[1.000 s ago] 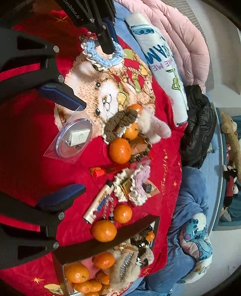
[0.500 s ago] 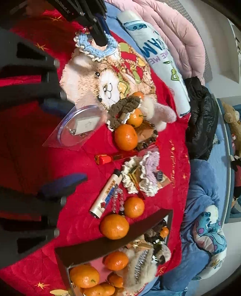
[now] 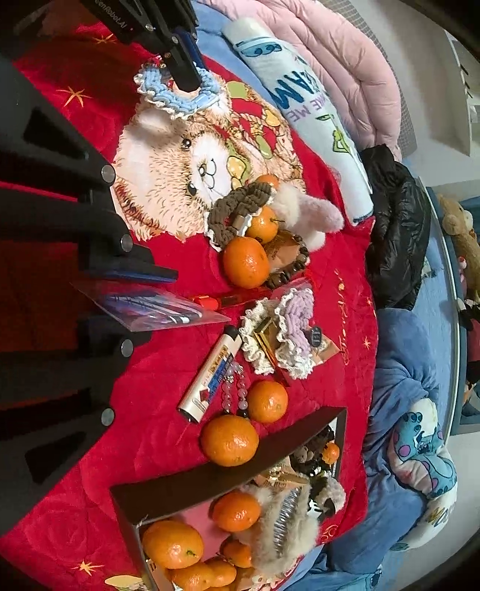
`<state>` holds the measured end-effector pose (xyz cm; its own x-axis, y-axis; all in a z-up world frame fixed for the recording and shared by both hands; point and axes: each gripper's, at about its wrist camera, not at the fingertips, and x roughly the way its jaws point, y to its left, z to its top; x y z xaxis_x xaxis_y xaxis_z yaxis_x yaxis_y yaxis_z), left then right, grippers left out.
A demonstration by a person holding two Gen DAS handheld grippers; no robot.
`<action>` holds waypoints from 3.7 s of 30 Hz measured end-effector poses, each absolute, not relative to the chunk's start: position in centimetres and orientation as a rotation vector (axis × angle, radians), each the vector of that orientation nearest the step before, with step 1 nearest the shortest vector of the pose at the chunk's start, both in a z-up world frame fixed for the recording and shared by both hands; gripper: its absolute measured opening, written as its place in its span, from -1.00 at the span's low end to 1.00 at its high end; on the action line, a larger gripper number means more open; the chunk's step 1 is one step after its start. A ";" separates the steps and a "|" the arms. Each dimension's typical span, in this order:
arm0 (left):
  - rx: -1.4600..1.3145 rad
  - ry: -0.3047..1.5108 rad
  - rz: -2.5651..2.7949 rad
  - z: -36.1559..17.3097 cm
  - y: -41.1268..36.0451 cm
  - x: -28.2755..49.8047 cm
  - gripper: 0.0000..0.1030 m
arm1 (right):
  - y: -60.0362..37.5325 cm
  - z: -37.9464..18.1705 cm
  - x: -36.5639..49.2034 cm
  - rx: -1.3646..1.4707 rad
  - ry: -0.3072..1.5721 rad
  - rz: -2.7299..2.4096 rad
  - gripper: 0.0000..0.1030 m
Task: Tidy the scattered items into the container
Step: 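Grasp the round badge in the clear bag with the right gripper, then lift the badge with the right gripper while the left gripper holds the scrunchie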
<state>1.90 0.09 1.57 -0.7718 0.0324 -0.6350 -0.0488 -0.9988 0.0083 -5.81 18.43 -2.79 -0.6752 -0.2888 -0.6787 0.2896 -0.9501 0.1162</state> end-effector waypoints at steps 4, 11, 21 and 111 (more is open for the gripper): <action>-1.036 0.024 2.898 1.8 0.5 1.8 -0.70 | 18.9 -2.3 -5.6 1.038 -0.029 -2.638 -0.82; -1.029 -0.045 2.856 2.5 1.7 1.3 -0.73 | 19.6 -2.1 -5.6 1.039 -0.089 -2.626 -0.85; -0.973 -0.098 2.802 4.0 4.4 0.6 -0.75 | 21.6 -0.4 -5.0 0.966 -0.158 -2.654 -0.85; -1.084 0.021 2.776 1.7 4.7 1.3 -0.75 | 22.6 -2.1 -4.4 1.076 0.060 -2.719 0.17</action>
